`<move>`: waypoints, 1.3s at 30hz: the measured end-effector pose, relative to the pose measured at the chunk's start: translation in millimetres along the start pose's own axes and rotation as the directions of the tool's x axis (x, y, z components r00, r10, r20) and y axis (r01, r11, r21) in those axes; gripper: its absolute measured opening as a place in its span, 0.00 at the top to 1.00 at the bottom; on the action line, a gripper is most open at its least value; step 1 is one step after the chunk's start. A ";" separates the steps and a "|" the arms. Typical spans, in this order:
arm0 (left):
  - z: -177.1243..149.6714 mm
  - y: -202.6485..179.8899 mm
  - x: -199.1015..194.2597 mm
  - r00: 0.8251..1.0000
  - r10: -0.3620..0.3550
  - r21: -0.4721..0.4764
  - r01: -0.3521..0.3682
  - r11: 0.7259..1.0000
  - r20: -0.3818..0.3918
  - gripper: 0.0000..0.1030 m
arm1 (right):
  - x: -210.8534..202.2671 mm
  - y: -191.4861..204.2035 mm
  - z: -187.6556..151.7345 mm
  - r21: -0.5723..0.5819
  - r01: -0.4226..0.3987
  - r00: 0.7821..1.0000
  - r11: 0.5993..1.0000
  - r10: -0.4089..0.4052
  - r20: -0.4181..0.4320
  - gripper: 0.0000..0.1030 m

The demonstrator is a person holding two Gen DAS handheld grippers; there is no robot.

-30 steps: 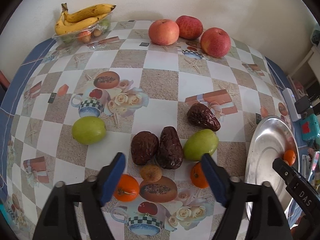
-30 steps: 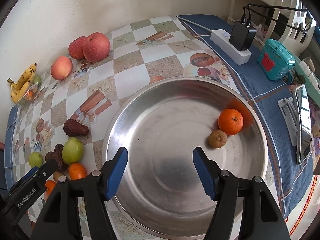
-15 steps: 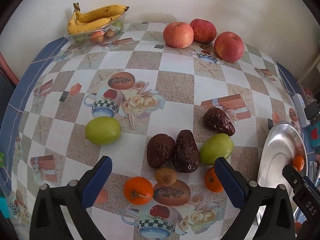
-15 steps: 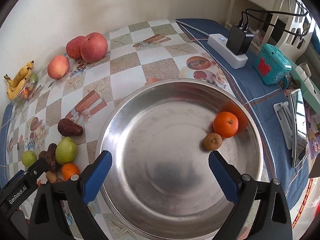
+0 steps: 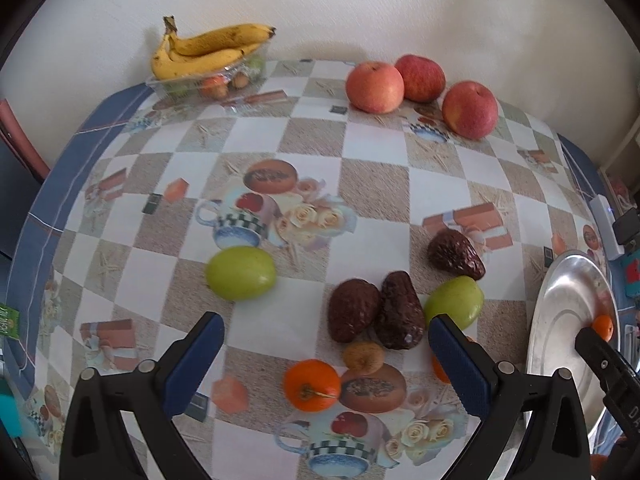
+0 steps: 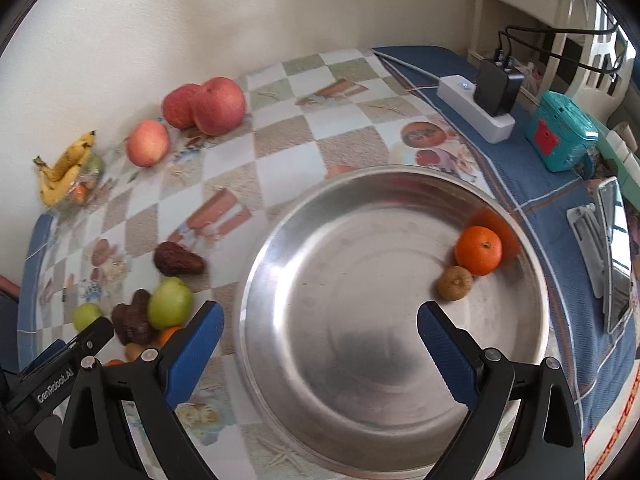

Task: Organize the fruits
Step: 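Withdraw both open tools from the bowl back toward the fruit, then grasp a tangerine with the right tool while the left tool grasps another tangerine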

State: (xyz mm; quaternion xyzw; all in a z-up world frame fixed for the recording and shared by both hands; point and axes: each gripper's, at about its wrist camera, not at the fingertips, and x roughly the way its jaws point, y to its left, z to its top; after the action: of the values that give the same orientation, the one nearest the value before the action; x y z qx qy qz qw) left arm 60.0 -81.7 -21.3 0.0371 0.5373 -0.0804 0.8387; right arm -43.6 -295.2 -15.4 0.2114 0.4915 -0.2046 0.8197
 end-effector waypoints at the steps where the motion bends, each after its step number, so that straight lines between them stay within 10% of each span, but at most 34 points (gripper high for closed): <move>1: 0.9 2.5 -1.7 1.000 0.003 -0.002 -0.003 1.000 0.006 0.00 | -0.7 1.7 -0.3 0.002 -0.006 1.000 1.000 0.006 0.001 0.05; 23: 29.3 84.4 -28.4 0.988 -0.099 -0.165 0.117 0.979 0.117 0.00 | -17.1 93.3 12.9 -0.083 -0.197 0.980 0.977 0.197 -0.016 0.05; 39: 4.7 84.8 13.7 0.987 -0.144 -0.272 0.120 0.955 -0.068 0.00 | 20.1 94.3 -7.2 -0.149 -0.169 0.981 0.974 0.150 -0.125 0.06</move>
State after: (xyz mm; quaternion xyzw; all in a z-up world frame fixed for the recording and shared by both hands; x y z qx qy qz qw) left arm 84.6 -0.2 -33.8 -0.1086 0.5807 -0.0616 0.8045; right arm 11.1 -215.9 -22.7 0.1955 0.5333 -0.0860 0.8185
